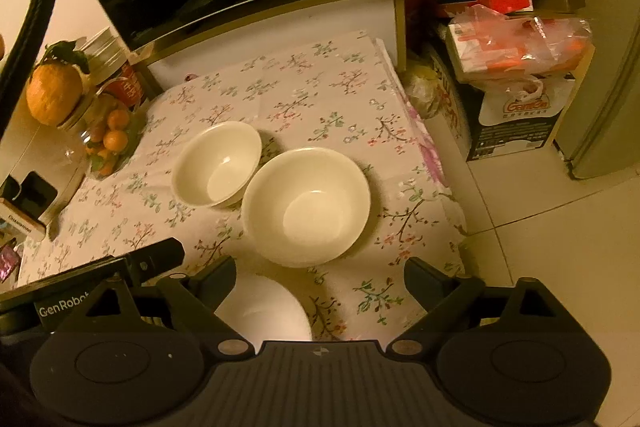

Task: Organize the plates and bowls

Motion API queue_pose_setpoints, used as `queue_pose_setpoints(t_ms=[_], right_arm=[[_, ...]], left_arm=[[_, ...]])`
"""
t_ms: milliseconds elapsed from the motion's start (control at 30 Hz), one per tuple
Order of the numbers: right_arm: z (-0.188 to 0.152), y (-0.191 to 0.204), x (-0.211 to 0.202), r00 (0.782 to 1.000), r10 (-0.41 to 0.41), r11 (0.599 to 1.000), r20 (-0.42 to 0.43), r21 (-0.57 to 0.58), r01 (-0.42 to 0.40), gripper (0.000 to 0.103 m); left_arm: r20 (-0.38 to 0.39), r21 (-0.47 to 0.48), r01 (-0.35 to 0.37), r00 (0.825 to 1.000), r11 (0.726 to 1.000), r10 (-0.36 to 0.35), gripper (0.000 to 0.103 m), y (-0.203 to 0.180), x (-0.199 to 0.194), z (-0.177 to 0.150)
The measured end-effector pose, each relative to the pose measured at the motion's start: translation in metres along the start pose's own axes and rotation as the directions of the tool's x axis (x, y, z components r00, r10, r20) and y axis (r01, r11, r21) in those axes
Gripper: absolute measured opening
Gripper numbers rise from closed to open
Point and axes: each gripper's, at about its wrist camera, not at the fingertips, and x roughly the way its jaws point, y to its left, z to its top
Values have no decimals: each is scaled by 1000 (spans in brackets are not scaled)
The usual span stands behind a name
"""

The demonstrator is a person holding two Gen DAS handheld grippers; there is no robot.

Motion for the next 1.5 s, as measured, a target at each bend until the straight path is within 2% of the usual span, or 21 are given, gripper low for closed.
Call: queue_pose_setpoints(t_ms=[100, 267, 500, 733, 933, 1200, 1333, 1500], right_arm=[[5, -5, 3, 1000, -18, 1000, 2, 17, 18, 90], [14, -16, 4, 999, -40, 998, 13, 51, 40, 90], [27, -29, 10, 998, -67, 994, 18, 90, 65, 90], [36, -28, 26, 999, -38, 990, -8, 138, 38, 89], [37, -28, 39, 998, -44, 984, -38, 168, 50, 85], [33, -33, 57, 995, -50, 976, -88, 209, 68, 74], [30, -29, 65, 993, -36, 975, -110, 214, 59, 68], [27, -27, 73, 991, -28, 974, -133, 221, 58, 56]], left_arm=[[-8, -1, 18, 1000, 1000, -18, 96, -2, 6, 5], [-16, 7, 1, 1000, 1000, -1, 98, -1, 19, 11], [-65, -58, 16, 998, 998, -19, 97, 11, 36, 16], [-93, -111, 36, 995, 993, -46, 92, 18, 42, 14], [-118, -47, 82, 989, 996, -87, 80, -6, 46, 5], [-164, -64, 112, 979, 992, -121, 49, -9, 70, 1], [-172, -105, 130, 974, 986, -147, 44, -4, 77, 0], [-164, -111, 151, 972, 982, -168, 39, -5, 79, -1]])
